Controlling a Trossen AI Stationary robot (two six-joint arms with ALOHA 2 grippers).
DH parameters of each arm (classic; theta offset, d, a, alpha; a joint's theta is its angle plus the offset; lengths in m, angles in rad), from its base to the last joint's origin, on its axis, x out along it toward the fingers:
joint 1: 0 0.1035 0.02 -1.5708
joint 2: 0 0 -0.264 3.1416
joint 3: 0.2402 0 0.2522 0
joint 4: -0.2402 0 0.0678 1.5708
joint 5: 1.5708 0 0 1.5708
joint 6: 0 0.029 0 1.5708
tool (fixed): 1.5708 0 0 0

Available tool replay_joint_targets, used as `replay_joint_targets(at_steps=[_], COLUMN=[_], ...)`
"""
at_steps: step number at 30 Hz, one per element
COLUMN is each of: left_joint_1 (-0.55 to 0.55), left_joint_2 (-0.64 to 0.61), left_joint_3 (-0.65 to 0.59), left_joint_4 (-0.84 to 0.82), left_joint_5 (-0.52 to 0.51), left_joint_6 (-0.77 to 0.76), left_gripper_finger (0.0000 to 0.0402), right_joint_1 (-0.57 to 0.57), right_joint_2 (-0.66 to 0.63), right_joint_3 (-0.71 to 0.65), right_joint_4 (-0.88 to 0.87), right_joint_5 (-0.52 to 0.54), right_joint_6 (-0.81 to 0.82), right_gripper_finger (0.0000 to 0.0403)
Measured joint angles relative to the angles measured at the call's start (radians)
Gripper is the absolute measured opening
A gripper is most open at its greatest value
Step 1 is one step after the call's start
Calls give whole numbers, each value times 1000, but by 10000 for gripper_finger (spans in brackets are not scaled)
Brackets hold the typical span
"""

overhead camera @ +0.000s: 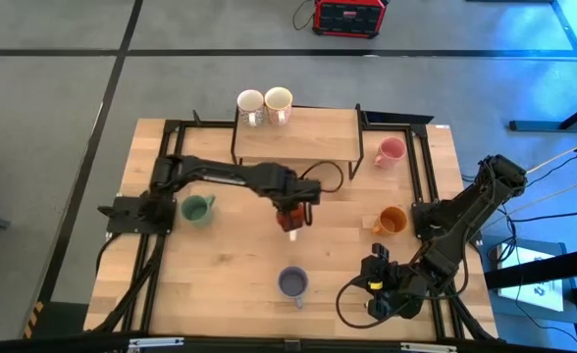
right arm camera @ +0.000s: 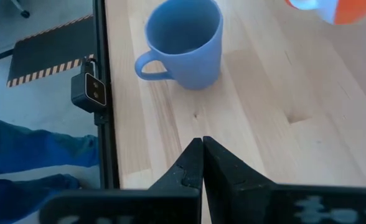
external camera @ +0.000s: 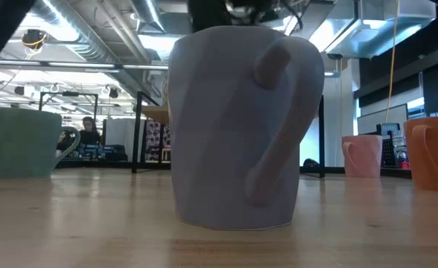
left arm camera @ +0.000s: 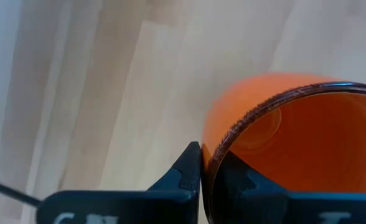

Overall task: Place coffee mugs
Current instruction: Put the orange mug on the shelf

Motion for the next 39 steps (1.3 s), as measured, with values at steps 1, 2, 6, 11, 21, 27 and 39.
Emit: replay_joint_targets(at_steps=[1,2,6,11,21,27,39], left_joint_1=[9,15,28,37,50,52,45], left_joint_2=[16,28,51,53,71,75,48], left_joint_3=[6,8,10,10,11,11,44], left_joint_4=[-1,1,4,21,40,55,9], left_joint_5=[0,-1,9,20,19,23,76], left_joint_6=[5,15,33,55,48,47,54], left_gripper_finger=[12,12,12,13,19,41,107], right_joint_1=[0,0,0,0,0,0,-16], right_joint_2=[0,0,0,0,0,0,0], right_joint_3=[0,0,0,0,0,0,0], right_joint_4=[-3,-6,-7,-7,-7,-5,-2], right_joint_5=[0,0,0,0,-1,-2,-25], right_joint_6=[0,0,0,0,-1,7,195], right_gripper_finger=[1,1,1,1,1,1,49])
